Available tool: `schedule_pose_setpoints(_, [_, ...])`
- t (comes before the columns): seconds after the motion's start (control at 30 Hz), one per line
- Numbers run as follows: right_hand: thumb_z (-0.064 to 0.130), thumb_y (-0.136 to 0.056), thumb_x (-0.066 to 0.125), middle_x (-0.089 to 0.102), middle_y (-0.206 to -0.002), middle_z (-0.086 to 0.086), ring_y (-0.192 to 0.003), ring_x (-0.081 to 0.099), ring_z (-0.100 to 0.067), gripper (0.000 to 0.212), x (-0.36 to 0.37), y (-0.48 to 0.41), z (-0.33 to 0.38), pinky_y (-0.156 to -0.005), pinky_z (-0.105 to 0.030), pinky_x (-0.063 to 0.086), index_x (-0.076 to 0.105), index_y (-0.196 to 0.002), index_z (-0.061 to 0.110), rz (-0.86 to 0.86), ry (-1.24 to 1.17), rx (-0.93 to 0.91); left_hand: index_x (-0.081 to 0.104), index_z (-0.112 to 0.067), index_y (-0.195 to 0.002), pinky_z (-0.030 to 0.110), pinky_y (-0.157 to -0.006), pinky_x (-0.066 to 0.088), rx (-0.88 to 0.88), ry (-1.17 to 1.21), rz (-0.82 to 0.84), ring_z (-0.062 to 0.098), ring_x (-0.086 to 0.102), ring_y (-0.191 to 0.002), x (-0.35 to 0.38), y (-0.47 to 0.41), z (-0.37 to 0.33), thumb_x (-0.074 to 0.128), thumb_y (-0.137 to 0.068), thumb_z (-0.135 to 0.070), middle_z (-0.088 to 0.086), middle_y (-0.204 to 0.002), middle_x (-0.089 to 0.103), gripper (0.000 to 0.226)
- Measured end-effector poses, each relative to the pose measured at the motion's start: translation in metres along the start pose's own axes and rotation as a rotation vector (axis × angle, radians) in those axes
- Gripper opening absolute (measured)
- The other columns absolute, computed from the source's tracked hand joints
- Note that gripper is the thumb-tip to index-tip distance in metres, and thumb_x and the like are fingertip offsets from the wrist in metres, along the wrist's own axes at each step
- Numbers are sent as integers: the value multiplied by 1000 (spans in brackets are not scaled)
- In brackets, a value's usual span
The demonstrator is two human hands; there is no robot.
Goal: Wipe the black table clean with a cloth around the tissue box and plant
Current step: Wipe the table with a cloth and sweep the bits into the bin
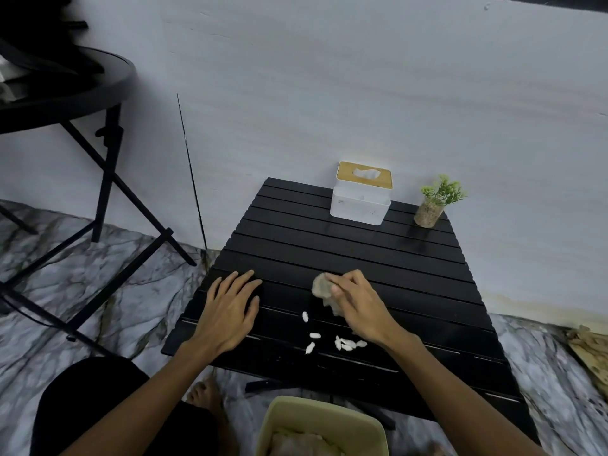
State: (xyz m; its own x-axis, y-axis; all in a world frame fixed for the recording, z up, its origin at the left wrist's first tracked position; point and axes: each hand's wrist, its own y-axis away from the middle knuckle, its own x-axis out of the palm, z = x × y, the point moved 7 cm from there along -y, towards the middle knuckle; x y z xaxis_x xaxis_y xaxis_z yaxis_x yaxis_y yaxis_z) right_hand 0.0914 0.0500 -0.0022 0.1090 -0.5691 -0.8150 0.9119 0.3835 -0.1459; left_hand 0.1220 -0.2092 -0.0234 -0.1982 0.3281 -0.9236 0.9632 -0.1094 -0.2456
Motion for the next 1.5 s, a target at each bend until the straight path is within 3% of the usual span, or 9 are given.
schedule_pose_setpoints(0.17, [50, -103, 40, 44, -123, 0, -109, 53, -22, 53, 25, -9, 18, -96, -45, 48, 42, -149, 25, 81, 233, -30, 51, -25, -136, 42, -116, 18, -1, 20, 9, 21, 29, -142, -2, 10, -7, 22, -94, -48, -3, -149, 42, 56])
schedule_pose_setpoints(0.47, [40, -106, 45, 46, -120, 10, -105, 51, -8, 39, 24, 54, 55, -91, -31, 47, 51, -144, 36, 320, -19, -306, 50, -25, -137, 41, -117, 18, -12, 28, 20, 20, 25, -144, -1, 14, -6, 20, -94, -49, -3, -151, 40, 58])
schedule_pose_setpoints(0.6, [31, -104, 52, 53, -115, 1, -99, 61, -5, 32, -28, 65, 20, -81, -21, 52, 62, -134, 30, 89, -379, -33, 50, -25, -137, 42, -117, 18, -6, 34, 17, 19, 25, -144, -1, 15, -6, 22, -95, -49, -3, -151, 40, 56])
schedule_pose_setpoints(0.67, [41, -101, 52, 57, -112, 1, -95, 64, -5, 28, -59, 68, -23, -81, -22, 55, 63, -127, 40, -133, -306, 137, 50, -24, -137, 42, -117, 18, -9, 43, 11, 20, 25, -144, -1, 14, -5, 22, -95, -49, -3, -151, 40, 57])
schedule_pose_setpoints(0.73, [56, -98, 51, 58, -111, 0, -97, 67, -17, 40, -80, 72, -72, -83, -40, 59, 62, -131, 37, -259, -118, 327, 50, -24, -137, 42, -117, 18, -8, 38, 13, 20, 25, -144, -1, 14, -6, 21, -95, -49, -2, -151, 40, 57])
schedule_pose_setpoints(0.83, [57, -98, 47, 56, -120, -3, -113, 55, -30, 50, -86, 81, -120, -93, -51, 46, 56, -140, 31, -230, 309, 509, 50, -24, -137, 42, -116, 17, -6, 38, 14, 20, 25, -144, -1, 15, -6, 21, -94, -50, -3, -151, 40, 58])
schedule_pose_setpoints(1.03, [45, -100, 44, 55, -111, -12, -91, 59, -32, 49, -51, 84, -84, -76, -47, 54, 58, -138, 16, -319, 340, 311, 50, -24, -137, 43, -116, 19, -10, 39, 10, 21, 25, -144, -1, 15, -7, 21, -94, -51, -2, -151, 40, 59])
schedule_pose_setpoints(1.3, [48, -102, 28, 48, -114, 0, -92, 53, -19, 55, -1, 102, 1, -74, -34, 43, 50, -145, 20, -186, 317, 123, 50, -23, -137, 44, -116, 18, -6, 45, 10, 21, 24, -144, -2, 15, -8, 22, -94, -50, -1, -151, 39, 59])
schedule_pose_setpoints(1.5, [48, -105, 33, 44, -110, 10, -93, 54, -8, 50, 9, 116, 22, -81, -33, 50, 51, -145, 24, -51, -30, 51, 50, -23, -138, 44, -116, 18, -10, 43, 14, 20, 23, -145, -3, 16, -9, 22, -94, -50, -2, -152, 38, 58])
